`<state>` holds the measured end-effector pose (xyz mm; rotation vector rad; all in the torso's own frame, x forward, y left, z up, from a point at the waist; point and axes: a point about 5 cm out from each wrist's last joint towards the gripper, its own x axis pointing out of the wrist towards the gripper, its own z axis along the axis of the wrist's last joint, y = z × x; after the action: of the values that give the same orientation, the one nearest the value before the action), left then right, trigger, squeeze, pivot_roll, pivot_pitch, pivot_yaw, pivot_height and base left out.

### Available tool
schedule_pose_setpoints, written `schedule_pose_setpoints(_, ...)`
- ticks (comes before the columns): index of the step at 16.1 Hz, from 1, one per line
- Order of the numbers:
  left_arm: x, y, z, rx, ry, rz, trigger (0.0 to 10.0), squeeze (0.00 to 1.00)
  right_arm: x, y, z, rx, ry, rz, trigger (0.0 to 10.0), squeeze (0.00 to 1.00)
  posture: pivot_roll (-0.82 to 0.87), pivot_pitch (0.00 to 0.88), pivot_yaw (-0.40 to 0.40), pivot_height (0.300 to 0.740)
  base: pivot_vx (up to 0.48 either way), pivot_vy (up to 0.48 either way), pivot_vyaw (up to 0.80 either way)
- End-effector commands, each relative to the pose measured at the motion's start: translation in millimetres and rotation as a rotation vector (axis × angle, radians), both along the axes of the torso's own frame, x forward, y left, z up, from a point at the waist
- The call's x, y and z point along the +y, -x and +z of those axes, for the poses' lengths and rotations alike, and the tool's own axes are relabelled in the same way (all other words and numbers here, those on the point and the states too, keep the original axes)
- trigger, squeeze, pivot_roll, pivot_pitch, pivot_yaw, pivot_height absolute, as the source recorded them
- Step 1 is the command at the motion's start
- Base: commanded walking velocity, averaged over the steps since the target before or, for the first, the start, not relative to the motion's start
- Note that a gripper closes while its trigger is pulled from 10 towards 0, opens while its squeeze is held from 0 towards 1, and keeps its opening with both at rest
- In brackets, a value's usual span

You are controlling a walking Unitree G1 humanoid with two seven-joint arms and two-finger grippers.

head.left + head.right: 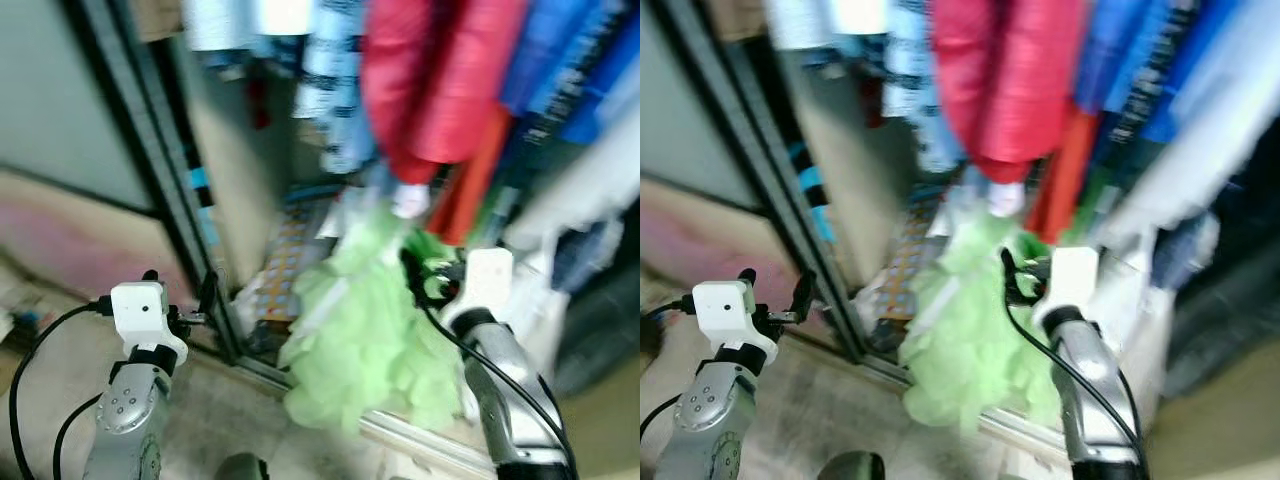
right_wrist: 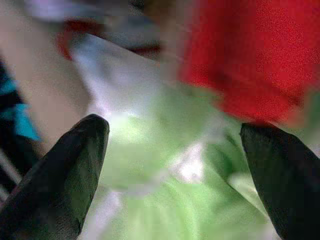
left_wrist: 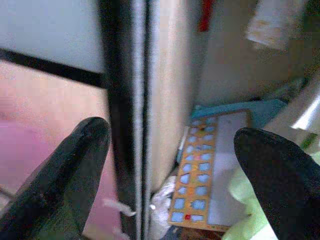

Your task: Clean up the room

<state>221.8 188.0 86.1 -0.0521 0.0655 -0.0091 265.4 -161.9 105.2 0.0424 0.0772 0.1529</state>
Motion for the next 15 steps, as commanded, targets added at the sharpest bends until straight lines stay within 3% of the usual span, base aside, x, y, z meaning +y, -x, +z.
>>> schedule_pose_setpoints(1, -0.2, -1.5, 2.7, -0.003, 0.007, 0.001, 10.0, 0.00, -1.9, -0.3, -1.2, 0.011, 0.006, 0.004, 10.0, 0.00, -0.06, 0.000, -0.018, 0.740, 0.000, 0.000, 0.80)
schedule_pose_setpoints(2, -2.1, -2.4, 0.4, 0.016, 0.047, -0.001, 10.0, 0.00, 0.3, -4.8, 2.7, -0.006, 0.008, 0.015, 10.0, 0.00, -0.06, 0.000, -0.021, 0.740, 0.000, 0.000, 0.80)
schedule_pose_setpoints(5, 0.0, -3.5, -4.0, 0.037, 0.029, 0.037, 10.0, 0.00, 3.5, -8.0, 4.0, -0.015, 0.014, 0.020, 10.0, 0.00, -0.06, 0.000, -0.019, 0.740, 0.000, 0.000, 0.80)
schedule_pose_setpoints(6, 0.0, -3.5, -3.7, 0.032, 0.038, 0.036, 8.9, 0.00, 3.0, -8.7, 3.5, -0.011, 0.015, 0.014, 10.0, 0.00, -0.06, 0.000, -0.017, 0.740, 0.000, 0.000, 0.61)
schedule_pose_setpoints(7, -0.1, -3.8, -3.0, 0.027, 0.059, 0.031, 0.0, 0.00, 1.6, -10.0, 2.6, -0.004, 0.017, 0.004, 10.0, 0.00, -0.06, 0.000, -0.017, 0.740, 0.000, 0.000, 0.42)
schedule_pose_setpoints(9, 1.8, -5.0, -3.0, 0.029, 0.056, 0.041, 0.0, 0.00, -1.4, -11.8, 0.6, 0.012, 0.012, -0.017, 10.0, 0.00, -0.06, 0.000, -0.021, 0.740, 0.000, 0.000, 0.00)
schedule_pose_setpoints(10, 3.5, -5.7, -4.5, 0.042, 0.048, 0.060, 7.9, 0.00, -1.9, -12.3, -0.3, 0.017, 0.010, -0.019, 10.0, 0.00, -0.06, 0.000, -0.023, 0.740, 0.000, 0.000, 0.00)
schedule_pose_setpoints(11, 3.8, -7.2, -5.5, 0.049, 0.052, 0.057, 10.0, 0.00, -1.6, -13.2, -1.8, 0.026, 0.009, -0.020, 10.0, 0.00, -0.06, 0.000, -0.025, 0.740, 0.000, 0.000, 0.00)
schedule_pose_setpoints(12, 3.3, -7.2, -5.1, 0.043, 0.068, 0.048, 10.0, 0.00, -1.6, -13.6, -2.5, 0.030, 0.008, -0.021, 10.0, 0.00, -0.06, 0.000, -0.026, 0.740, 0.000, 0.000, 0.00)
schedule_pose_setpoints(13, 4.0, -7.0, -4.6, 0.039, 0.078, 0.051, 10.0, 0.40, -1.4, -14.1, -2.7, 0.031, 0.002, -0.021, 10.0, 0.77, -0.06, 0.000, -0.026, 0.740, 0.000, 0.000, 0.00)
schedule_pose_setpoints(14, 4.9, -6.8, -4.8, 0.040, 0.077, 0.056, 10.0, 1.00, -1.3, -14.5, -3.2, 0.031, -0.003, -0.023, 10.0, 1.00, -0.06, 0.000, -0.026, 0.740, 0.000, 0.000, 0.00)
schedule_pose_setpoints(15, 5.4, -6.8, -4.6, 0.041, 0.063, 0.059, 10.0, 1.00, -1.6, -14.6, -3.4, 0.032, -0.005, -0.026, 10.0, 1.00, -0.06, 0.000, -0.026, 0.740, 0.000, 0.000, 0.00)
